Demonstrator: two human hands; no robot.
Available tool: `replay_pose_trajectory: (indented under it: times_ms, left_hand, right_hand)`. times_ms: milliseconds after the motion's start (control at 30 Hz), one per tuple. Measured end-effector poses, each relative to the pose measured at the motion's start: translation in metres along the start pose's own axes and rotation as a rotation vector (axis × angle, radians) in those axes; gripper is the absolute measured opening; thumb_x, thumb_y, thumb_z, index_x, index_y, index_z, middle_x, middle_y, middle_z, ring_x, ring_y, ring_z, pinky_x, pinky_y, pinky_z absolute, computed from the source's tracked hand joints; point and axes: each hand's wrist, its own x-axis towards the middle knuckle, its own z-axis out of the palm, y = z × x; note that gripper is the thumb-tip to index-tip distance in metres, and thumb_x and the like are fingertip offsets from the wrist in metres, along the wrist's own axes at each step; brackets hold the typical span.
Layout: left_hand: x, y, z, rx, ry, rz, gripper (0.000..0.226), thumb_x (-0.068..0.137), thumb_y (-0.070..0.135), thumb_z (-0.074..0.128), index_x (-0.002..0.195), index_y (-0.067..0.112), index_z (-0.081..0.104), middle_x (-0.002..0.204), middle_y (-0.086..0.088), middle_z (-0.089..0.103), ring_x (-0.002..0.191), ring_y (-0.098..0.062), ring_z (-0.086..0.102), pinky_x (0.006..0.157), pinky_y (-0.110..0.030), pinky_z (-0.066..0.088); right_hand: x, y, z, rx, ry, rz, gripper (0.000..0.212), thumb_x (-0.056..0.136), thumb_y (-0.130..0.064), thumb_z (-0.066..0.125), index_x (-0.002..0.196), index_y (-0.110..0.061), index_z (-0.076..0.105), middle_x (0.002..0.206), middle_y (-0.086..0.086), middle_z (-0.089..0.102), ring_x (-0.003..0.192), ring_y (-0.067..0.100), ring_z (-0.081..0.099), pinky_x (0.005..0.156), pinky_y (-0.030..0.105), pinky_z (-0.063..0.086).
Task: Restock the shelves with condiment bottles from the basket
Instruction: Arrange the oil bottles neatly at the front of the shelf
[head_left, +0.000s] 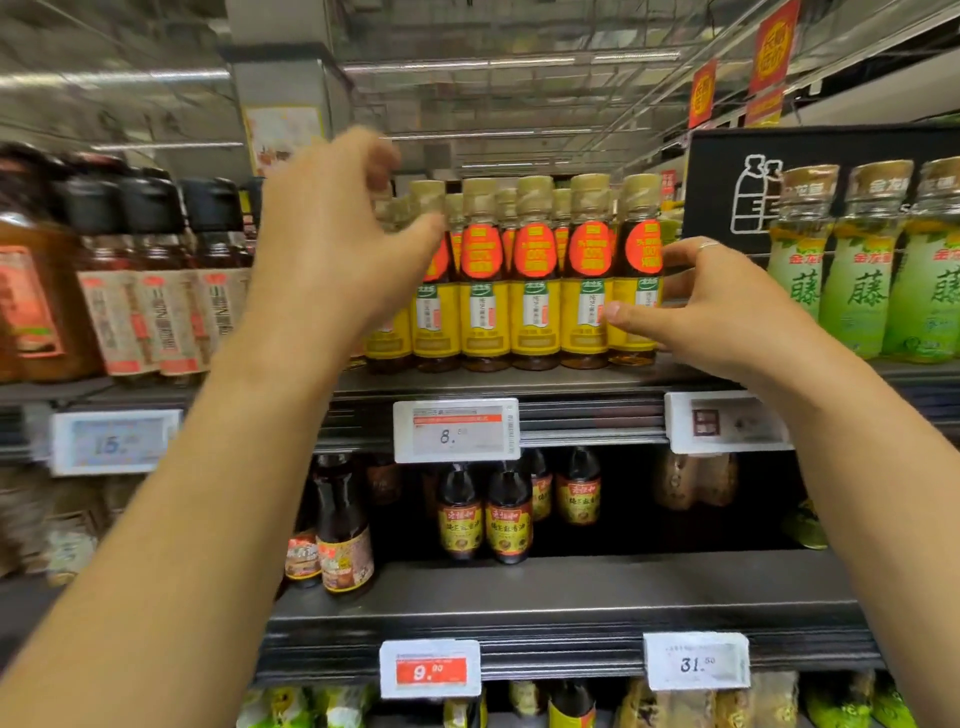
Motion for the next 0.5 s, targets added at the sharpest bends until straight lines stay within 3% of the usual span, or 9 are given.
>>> replay_pose_trajectory:
  times_ms: [100,167,233,400,500]
  left_hand:
    - [-0.028,-0.019,0.007,0.132,-0.015,-0.134,0.058,0.079,0.044,0.077,0.124,0.012,0.059,0.118,-0.012,0.063,0.113,-0.030,0.057,0.093,-0.039,0.045]
    - [-0.042,-0.024,0.014,0.132,-0.042,-0.191,0.064,0.077,0.047,0.081,0.123,0.011,0.054,0.119,-0.013,0.058,0.115,-0.032,0.052,0.093,-0.040,0.042]
    - [-0.051,-0.025,0.022,0.127,-0.061,-0.224,0.067,0.077,0.047,0.082,0.124,0.010,0.051,0.122,-0.013,0.054,0.116,-0.032,0.050,0.093,-0.039,0.042]
    - [-0.054,-0.027,0.031,0.067,-0.047,-0.233,0.059,0.080,0.038,0.083,0.122,0.010,0.053,0.123,-0.011,0.056,0.116,-0.028,0.052,0.090,-0.034,0.041]
    - [-0.055,-0.029,0.034,0.046,-0.047,-0.231,0.058,0.080,0.036,0.083,0.123,0.012,0.054,0.121,-0.009,0.058,0.114,-0.026,0.052,0.087,-0.028,0.038]
  right_hand:
    - [-0.002,-0.007,0.008,0.012,0.050,0.049,0.083,0.069,-0.060,0.085,0.134,-0.027,0.046,0.109,-0.009,0.068,0.104,0.020,0.067,0.091,0.045,0.056]
    - [-0.005,-0.012,0.014,0.010,0.100,0.066,0.104,0.067,-0.063,0.084,0.148,-0.020,0.035,0.128,0.000,0.065,0.116,0.026,0.063,0.095,0.038,0.051]
    - [-0.009,-0.018,0.021,-0.040,0.158,0.074,0.112,0.068,-0.063,0.084,0.153,-0.015,0.028,0.137,0.005,0.061,0.124,0.029,0.058,0.089,0.030,0.042]
    - [-0.016,-0.029,0.031,-0.111,0.164,0.073,0.090,0.073,-0.055,0.084,0.140,-0.013,0.041,0.132,0.010,0.062,0.125,0.033,0.056,0.097,0.041,0.048]
    - [-0.019,-0.030,0.030,-0.113,0.168,0.070,0.084,0.074,-0.053,0.084,0.137,-0.014,0.043,0.130,0.009,0.061,0.124,0.032,0.056,0.095,0.039,0.048]
